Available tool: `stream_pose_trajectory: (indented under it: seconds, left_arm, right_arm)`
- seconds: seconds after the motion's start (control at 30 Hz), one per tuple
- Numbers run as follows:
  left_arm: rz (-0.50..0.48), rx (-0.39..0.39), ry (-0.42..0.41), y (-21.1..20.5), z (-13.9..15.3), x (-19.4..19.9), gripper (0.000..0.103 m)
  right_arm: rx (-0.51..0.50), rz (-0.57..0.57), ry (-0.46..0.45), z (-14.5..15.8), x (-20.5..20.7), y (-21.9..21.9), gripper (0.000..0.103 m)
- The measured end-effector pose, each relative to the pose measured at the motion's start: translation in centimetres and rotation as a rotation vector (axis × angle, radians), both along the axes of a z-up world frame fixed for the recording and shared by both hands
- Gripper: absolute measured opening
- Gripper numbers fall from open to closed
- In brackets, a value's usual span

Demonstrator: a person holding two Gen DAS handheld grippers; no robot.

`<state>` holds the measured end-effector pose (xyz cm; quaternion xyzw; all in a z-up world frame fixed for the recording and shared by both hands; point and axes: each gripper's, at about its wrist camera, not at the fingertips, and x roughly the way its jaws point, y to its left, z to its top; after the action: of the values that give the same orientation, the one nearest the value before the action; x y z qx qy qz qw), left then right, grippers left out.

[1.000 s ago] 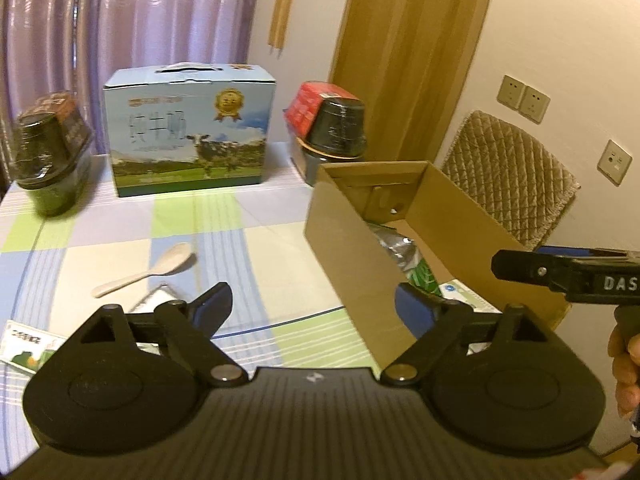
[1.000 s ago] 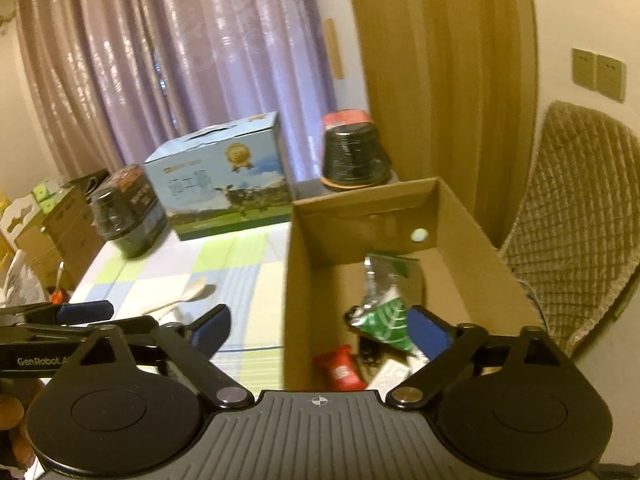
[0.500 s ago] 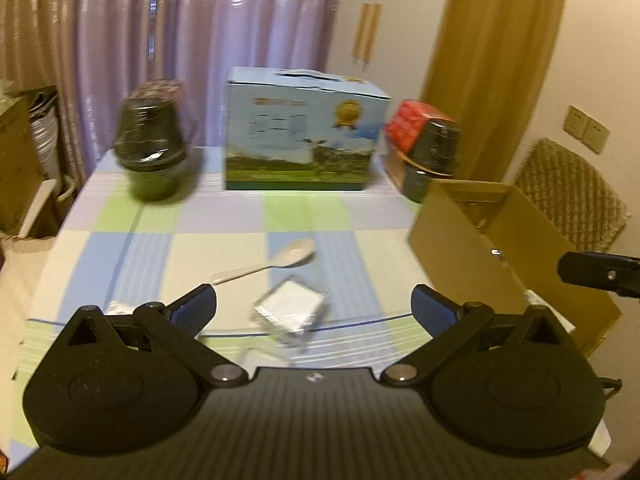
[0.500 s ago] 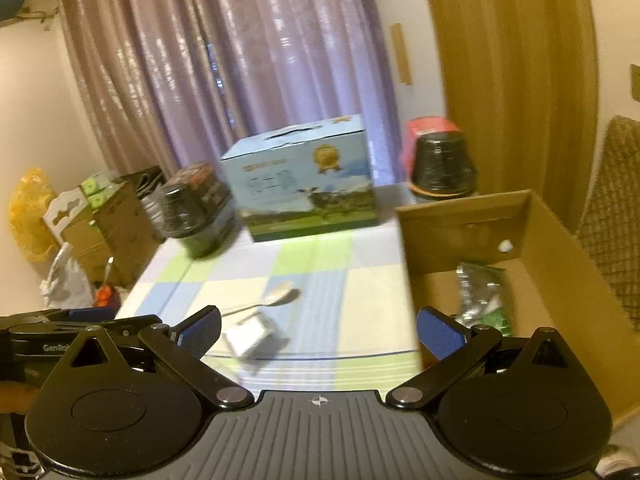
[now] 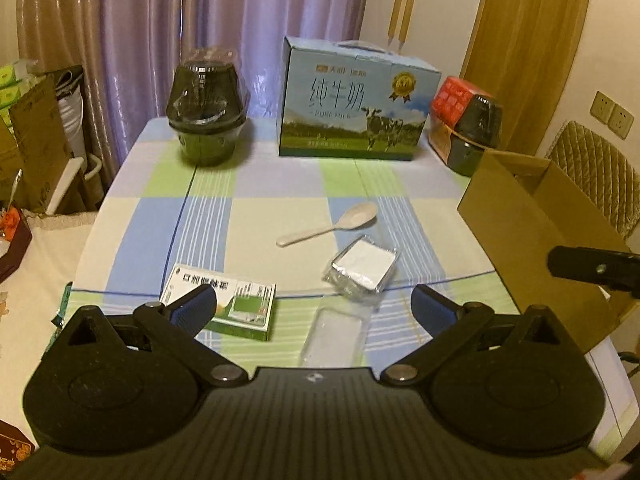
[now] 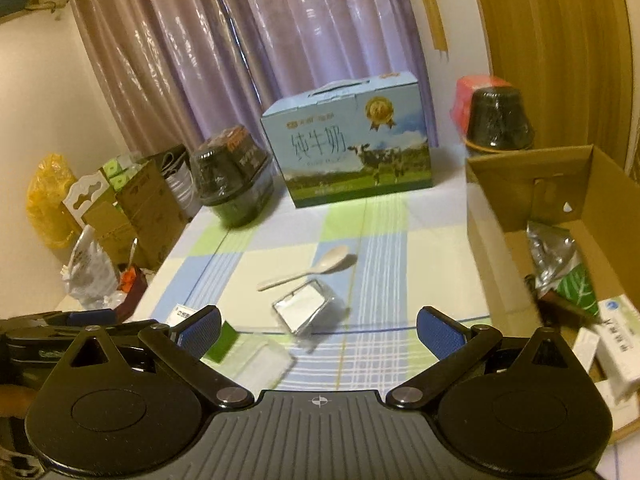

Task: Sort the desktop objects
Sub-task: 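Move both open tools back over the table toward the plastic trays, then grasp the clear plastic tray with left tool while right tool grasps the white-lidded tray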

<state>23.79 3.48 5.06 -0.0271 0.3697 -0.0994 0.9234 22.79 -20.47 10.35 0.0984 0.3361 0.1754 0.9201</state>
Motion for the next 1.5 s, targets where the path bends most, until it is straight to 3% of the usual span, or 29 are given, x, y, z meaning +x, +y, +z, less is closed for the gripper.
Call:
stream_pose_trajectory:
  seconds: [0.33, 0.47, 0.8, 1.17, 1.5]
  left_arm:
    - [-0.04, 0.026, 0.042, 0.5, -1.9, 0.7, 0.102]
    - [-0.081, 0.035, 0.068, 0.3, -3.3, 0.9, 0.101]
    - [-0.213, 0.056, 0.092, -2.2, -6.2, 1.7, 0.098]
    - [-0.26, 0.114, 0.1, -3.8, -8.7, 3.0, 0.081]
    - [-0.293, 0.12, 0.151, -4.9, -10.7, 4.8, 0.075]
  right_arm:
    - [-0.021, 0.0, 0.063, -4.4, 1.7, 1.0, 0.101]
    - [0.013, -0.002, 0.083, -5.1, 2.6, 0.7, 0.101]
    - [-0.032, 0.036, 0.054, -6.0, 4.9, 1.8, 0.101]
    - [-0.069, 0.036, 0.075, -7.1, 7.1, 1.6, 0.101]
    - [-0.091, 0.044, 0.08, -7.4, 7.8, 2.1, 0.101]
